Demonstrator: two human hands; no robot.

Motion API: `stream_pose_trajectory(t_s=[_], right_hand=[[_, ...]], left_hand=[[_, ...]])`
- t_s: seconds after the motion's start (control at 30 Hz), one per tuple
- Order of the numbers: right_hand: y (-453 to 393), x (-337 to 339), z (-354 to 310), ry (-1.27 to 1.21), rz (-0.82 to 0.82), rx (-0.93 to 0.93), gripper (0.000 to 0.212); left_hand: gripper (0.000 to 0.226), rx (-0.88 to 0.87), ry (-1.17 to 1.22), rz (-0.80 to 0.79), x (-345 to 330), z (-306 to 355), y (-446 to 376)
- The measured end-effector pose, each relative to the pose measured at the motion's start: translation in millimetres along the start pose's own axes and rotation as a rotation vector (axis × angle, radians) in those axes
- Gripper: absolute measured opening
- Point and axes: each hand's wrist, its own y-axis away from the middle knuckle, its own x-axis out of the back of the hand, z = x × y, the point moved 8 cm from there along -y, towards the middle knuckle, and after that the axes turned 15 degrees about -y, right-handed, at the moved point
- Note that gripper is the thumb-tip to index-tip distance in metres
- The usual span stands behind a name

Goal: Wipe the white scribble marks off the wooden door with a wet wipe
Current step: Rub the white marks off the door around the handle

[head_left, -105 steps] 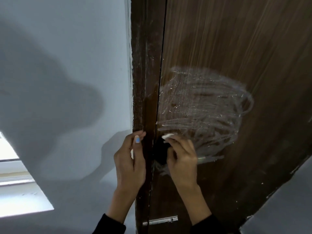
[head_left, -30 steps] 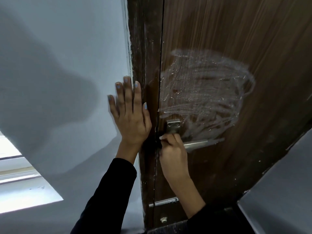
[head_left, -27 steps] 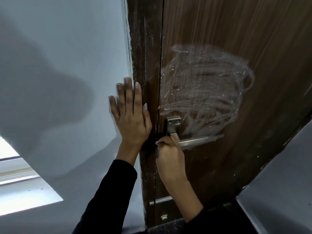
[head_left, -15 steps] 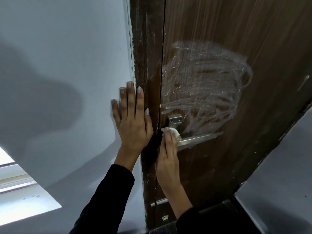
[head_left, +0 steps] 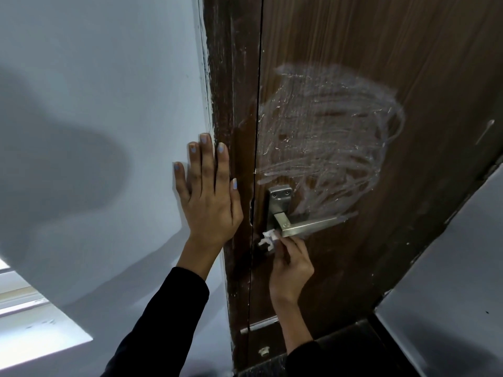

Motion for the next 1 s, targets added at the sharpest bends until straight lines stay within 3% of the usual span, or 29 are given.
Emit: stream_pose_trajectory(t_s=[0.17,0.23,0.37,0.5,0.8,1.0], right_hand=[[7.5,8.4,32.6,-0.505,0.42,-0.54,0.027],[7.0,2.0,37.2,-0.627,0.469,-0.644,0.022],[15.3,-8.2,19.0,-0.457,0.342,-0.576,0.016],[17.3,-13.3,6.1,-0.396,0.226,-0.419,0.033],[9.0,-15.6,9.9,-0.389,0.295,-0.372,0.032],[37.6,13.8,44.1,-0.331,0.36,-0.562,0.034]], left_hand=[[0.058,-0.018,0.023,0.009,0.1,-0.4,0.7],[0.06,-0.029,0.028,0.018,-0.3,0.7,1.4],[0.062,0.0,0.039,0.046,-1.6,2.0,2.9],[0.061,0.022,0.03,0.047,-3.7,2.6,3.4],[0.06,-0.014,0.037,0.055,-2.1,1.5,5.0],[0.061,-0.021,0.054,0.067,-0.7,1.3,6.1]])
